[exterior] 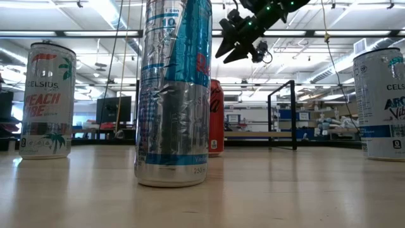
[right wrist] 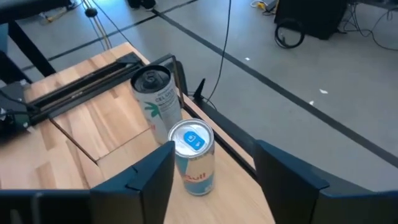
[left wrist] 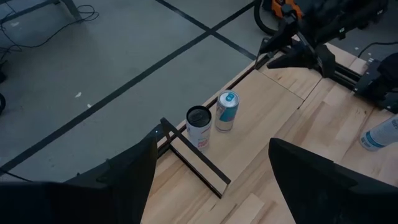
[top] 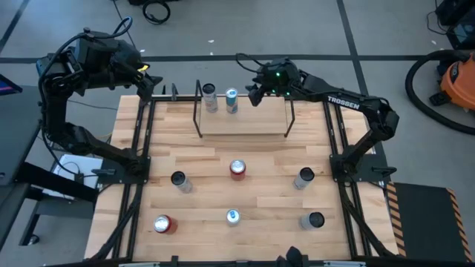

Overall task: Place canned beverage on shelf
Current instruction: Put the right red-black soda can on the shelf

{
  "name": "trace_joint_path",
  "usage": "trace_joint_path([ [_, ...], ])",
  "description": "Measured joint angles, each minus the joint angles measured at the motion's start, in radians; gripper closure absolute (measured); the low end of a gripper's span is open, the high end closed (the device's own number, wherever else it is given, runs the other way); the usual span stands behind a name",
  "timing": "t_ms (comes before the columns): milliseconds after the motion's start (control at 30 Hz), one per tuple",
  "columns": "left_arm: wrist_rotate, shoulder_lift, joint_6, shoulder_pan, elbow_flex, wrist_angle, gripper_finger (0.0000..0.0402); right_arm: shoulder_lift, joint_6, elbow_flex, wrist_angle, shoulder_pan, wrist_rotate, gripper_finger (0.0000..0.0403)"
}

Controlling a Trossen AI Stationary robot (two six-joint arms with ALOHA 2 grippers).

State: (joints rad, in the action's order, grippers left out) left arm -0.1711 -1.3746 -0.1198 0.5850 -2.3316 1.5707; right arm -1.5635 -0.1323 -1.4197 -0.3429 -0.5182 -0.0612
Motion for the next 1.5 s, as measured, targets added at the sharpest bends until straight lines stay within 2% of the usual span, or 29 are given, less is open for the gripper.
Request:
trace_joint_path([
  [367, 0.000, 0.000, -0.001, 0.000, 0.000, 0.000, 0.0090, 0.000, 0.045, 0.000, -0.019, 0.000, 0.000, 0.0069],
  [567, 0.000, 0.000, -0.017, 0.000, 0.000, 0.000, 0.0090, 0.000, 0.068, 0.000, -0.019, 0.000, 0.043, 0.0036],
  [733, 0.000, 0.000, -0.025, 0.000, 0.000, 0.000, 0.0090, 0.000, 0.027, 0.000, -0.019, 0.000, 0.172, 0.0032],
  [933, 0.000, 0.000, -0.031, 0.000, 0.000, 0.000, 0.0090, 0.000, -0.025, 0.000, -0.019, 0.015, 0.464, 0.0037],
  [1033, 0.000, 0.000, -0.045, 0.000, 0.000, 0.000, 0.0090, 0.000, -0.029, 0.000, -0.019, 0.057, 0.523, 0.0038],
  [1200, 0.000, 0.000, -0.045, 0.000, 0.000, 0.000, 0.0090, 0.000, -0.025, 0.000, -0.033, 0.146, 0.502, 0.0038],
  [1367, 0.000, 0.000, -0.045, 0.000, 0.000, 0.000, 0.0090, 0.000, -0.031, 0.000, -0.139, 0.238, 0.496, 0.0038],
  [1433, 0.000, 0.000, -0.045, 0.000, 0.000, 0.000, 0.0090, 0.000, -0.033, 0.000, -0.187, 0.281, 0.434, 0.0038],
  [1500, 0.000, 0.000, -0.045, 0.000, 0.000, 0.000, 0.0090, 0.000, -0.033, 0.000, -0.226, 0.324, 0.328, 0.0038],
])
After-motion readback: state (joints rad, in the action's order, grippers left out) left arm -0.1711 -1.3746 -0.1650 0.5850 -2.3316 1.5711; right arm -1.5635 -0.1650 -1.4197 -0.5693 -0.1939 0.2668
